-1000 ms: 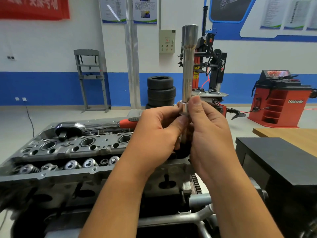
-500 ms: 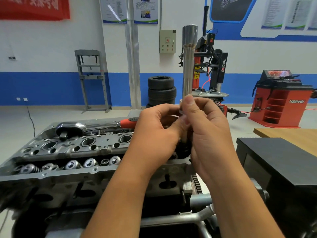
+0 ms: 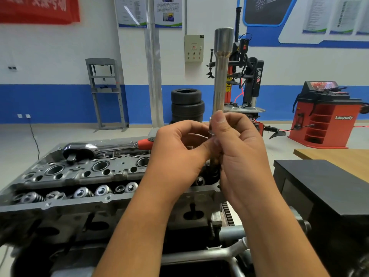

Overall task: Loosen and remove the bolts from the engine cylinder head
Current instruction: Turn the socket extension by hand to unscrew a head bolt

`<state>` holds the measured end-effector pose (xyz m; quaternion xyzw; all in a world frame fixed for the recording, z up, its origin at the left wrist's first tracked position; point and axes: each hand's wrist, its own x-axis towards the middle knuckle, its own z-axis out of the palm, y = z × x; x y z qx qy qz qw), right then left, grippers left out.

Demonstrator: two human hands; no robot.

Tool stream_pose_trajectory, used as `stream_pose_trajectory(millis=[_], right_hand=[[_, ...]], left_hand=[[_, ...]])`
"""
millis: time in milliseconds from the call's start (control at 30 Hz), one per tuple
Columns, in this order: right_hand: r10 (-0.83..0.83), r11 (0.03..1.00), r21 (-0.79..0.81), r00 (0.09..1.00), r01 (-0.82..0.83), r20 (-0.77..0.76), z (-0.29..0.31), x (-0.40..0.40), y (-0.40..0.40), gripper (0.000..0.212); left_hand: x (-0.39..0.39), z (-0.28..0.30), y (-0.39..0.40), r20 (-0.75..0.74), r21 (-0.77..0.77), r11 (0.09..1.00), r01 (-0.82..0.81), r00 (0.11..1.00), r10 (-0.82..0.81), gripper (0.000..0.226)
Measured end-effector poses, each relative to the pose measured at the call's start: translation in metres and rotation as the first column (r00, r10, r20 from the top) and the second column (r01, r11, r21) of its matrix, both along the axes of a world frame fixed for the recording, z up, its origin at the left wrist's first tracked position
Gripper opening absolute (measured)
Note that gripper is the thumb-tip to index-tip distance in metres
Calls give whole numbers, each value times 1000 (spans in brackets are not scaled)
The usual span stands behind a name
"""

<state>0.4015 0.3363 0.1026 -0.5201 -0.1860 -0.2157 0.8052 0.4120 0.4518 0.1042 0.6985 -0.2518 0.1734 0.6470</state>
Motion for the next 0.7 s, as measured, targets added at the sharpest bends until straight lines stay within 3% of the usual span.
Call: stream_pose_trajectory(millis=[267, 467, 533, 700], right_hand=[[32, 999, 33, 999, -31, -26, 3, -3, 0, 30], [55, 995, 84, 998, -54, -6, 3, -1, -2, 32], [55, 995, 79, 998, -56, 4, 2, -1, -2, 39], [28, 999, 47, 1000, -27, -6, 2, 0, 0, 35]], left_hand=[[-4, 2, 0, 3, -85, 991, 107, 994, -107, 19], [-1, 1, -1, 20, -38, 999, 15, 1000, -14, 9], [-1, 2, -1, 18, -44, 998, 40, 999, -39, 10], [-4, 3, -2, 17, 39, 995, 94, 995, -95, 20]])
